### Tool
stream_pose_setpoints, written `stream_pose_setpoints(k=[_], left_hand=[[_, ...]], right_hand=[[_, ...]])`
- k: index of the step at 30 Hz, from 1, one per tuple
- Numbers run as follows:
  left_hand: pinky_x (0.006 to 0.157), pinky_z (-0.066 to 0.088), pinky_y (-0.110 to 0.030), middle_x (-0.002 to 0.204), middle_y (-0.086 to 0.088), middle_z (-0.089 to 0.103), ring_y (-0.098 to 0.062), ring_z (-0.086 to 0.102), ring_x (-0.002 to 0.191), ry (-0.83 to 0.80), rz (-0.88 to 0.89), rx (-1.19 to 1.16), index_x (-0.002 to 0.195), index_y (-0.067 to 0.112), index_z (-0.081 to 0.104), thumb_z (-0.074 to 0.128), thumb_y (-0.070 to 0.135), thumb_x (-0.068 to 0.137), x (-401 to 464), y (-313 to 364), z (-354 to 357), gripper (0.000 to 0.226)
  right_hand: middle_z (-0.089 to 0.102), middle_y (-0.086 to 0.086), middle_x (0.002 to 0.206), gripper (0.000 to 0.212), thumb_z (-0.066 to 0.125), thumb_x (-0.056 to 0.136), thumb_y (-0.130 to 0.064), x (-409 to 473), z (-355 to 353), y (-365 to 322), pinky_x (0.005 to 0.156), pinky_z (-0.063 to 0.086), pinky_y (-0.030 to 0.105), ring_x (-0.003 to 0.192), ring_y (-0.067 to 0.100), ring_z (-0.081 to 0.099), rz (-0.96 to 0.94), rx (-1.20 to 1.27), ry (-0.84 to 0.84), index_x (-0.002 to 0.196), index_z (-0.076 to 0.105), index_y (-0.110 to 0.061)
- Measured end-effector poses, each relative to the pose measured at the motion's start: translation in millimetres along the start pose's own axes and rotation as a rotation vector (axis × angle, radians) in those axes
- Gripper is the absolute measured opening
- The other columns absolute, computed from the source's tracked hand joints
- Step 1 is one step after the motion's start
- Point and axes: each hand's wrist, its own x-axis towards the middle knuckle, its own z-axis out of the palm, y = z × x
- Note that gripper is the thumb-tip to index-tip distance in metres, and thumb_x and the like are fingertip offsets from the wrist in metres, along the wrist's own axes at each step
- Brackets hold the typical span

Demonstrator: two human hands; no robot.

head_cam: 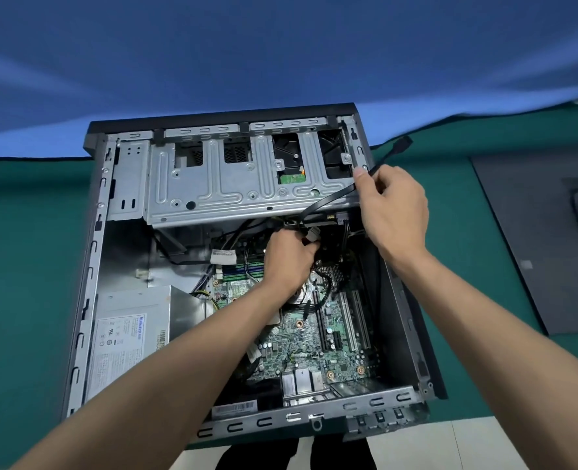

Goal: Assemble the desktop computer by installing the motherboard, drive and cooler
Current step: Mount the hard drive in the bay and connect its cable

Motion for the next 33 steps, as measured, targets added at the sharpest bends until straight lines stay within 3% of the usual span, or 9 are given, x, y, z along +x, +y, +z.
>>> stream_pose_setpoints(k=[4, 8, 12, 16, 19, 22, 28, 31, 33], left_hand=[[0.069, 0.052, -0.039, 0.079, -0.023, 0.069, -0.028, 0.062, 0.067, -0.092, -0.014, 0.092, 0.078, -0.01, 0.068, 0.066, 0.02, 0.086, 5.3, 2.3, 4.2, 0.032], [0.078, 0.05, -0.037, 0.09, -0.019, 0.069, -0.033, 0.064, 0.084, -0.205, 0.062, 0.256, 0.092, -0.003, 0.07, 0.058, 0.028, 0.091, 4.8, 4.1, 6.4, 0.033], [0.076, 0.048, -0.035, 0.091, -0.021, 0.068, -0.035, 0.063, 0.085, -0.266, 0.094, 0.372, 0.096, -0.002, 0.069, 0.052, 0.029, 0.095, 7.7, 4.7, 2.3, 0.035], [0.081, 0.05, -0.037, 0.1, -0.014, 0.07, -0.032, 0.063, 0.09, -0.295, 0.172, 0.389, 0.107, 0.01, 0.069, 0.052, 0.026, 0.095, 8.5, 3.2, 1.6, 0.026], [0.08, 0.05, -0.033, 0.101, -0.007, 0.071, -0.027, 0.064, 0.089, -0.251, 0.229, 0.375, 0.106, 0.017, 0.069, 0.053, 0.024, 0.094, 5.9, 1.1, 3.8, 0.021], [0.072, 0.046, -0.023, 0.088, -0.001, 0.069, -0.014, 0.054, 0.067, -0.111, 0.255, 0.327, 0.101, 0.015, 0.069, 0.057, 0.019, 0.092, -7.5, -3.2, 9.8, 0.016], [0.088, 0.043, -0.029, 0.108, -0.006, 0.065, -0.022, 0.058, 0.1, -0.062, 0.215, 0.195, 0.099, 0.011, 0.068, 0.063, 0.013, 0.088, -27.8, -11.0, 22.6, 0.013], [0.09, 0.043, -0.026, 0.108, -0.004, 0.064, -0.018, 0.057, 0.097, -0.07, 0.177, 0.126, 0.1, 0.01, 0.069, 0.064, 0.011, 0.087, -27.6, -11.1, 22.1, 0.014], [0.082, 0.042, -0.014, 0.103, -0.002, 0.065, -0.01, 0.057, 0.084, -0.05, 0.135, 0.053, 0.101, 0.009, 0.07, 0.065, 0.011, 0.087, -27.7, -11.2, 21.3, 0.016]], right_hand=[[0.045, -0.005, 0.067, 0.042, 0.05, 0.093, -0.041, 1.0, 1.2, -0.6, 0.063, 0.028, 0.03, 0.068, 0.02, 0.043, -0.004, 0.004, 0.0, 0.059, 0.039, -0.018], [0.048, -0.003, 0.069, 0.042, 0.051, 0.092, -0.039, 2.2, 2.7, -0.2, 0.062, 0.028, 0.03, 0.067, 0.02, 0.043, -0.008, 0.013, 0.01, 0.059, 0.038, -0.018], [0.046, -0.004, 0.065, 0.043, 0.052, 0.091, -0.039, 2.6, 2.2, 1.1, 0.06, 0.029, 0.031, 0.064, 0.019, 0.042, -0.004, 0.041, 0.012, 0.057, 0.037, -0.017], [0.045, -0.003, 0.063, 0.043, 0.052, 0.091, -0.038, 3.7, 2.4, 0.2, 0.06, 0.027, 0.031, 0.062, 0.018, 0.04, -0.001, 0.06, 0.011, 0.058, 0.038, -0.016], [0.042, -0.004, 0.06, 0.043, 0.053, 0.091, -0.037, 4.6, 2.3, -0.2, 0.058, 0.026, 0.031, 0.058, 0.015, 0.038, 0.009, 0.068, 0.006, 0.057, 0.036, -0.016], [0.043, -0.004, 0.061, 0.042, 0.053, 0.09, -0.035, 4.2, 2.5, 0.2, 0.059, 0.027, 0.031, 0.062, 0.018, 0.039, 0.007, 0.077, 0.003, 0.057, 0.036, -0.016], [0.043, -0.005, 0.061, 0.042, 0.054, 0.089, -0.035, 3.9, 2.4, 1.6, 0.059, 0.026, 0.03, 0.063, 0.019, 0.04, 0.006, 0.094, 0.007, 0.057, 0.035, -0.015], [0.042, -0.004, 0.059, 0.041, 0.055, 0.089, -0.035, 4.0, 3.1, 2.1, 0.056, 0.025, 0.032, 0.062, 0.019, 0.04, 0.004, 0.106, 0.009, 0.058, 0.038, -0.014], [0.042, -0.004, 0.058, 0.041, 0.055, 0.089, -0.035, 4.4, 2.9, 1.6, 0.054, 0.025, 0.032, 0.062, 0.019, 0.039, 0.005, 0.11, 0.009, 0.058, 0.039, -0.014]])
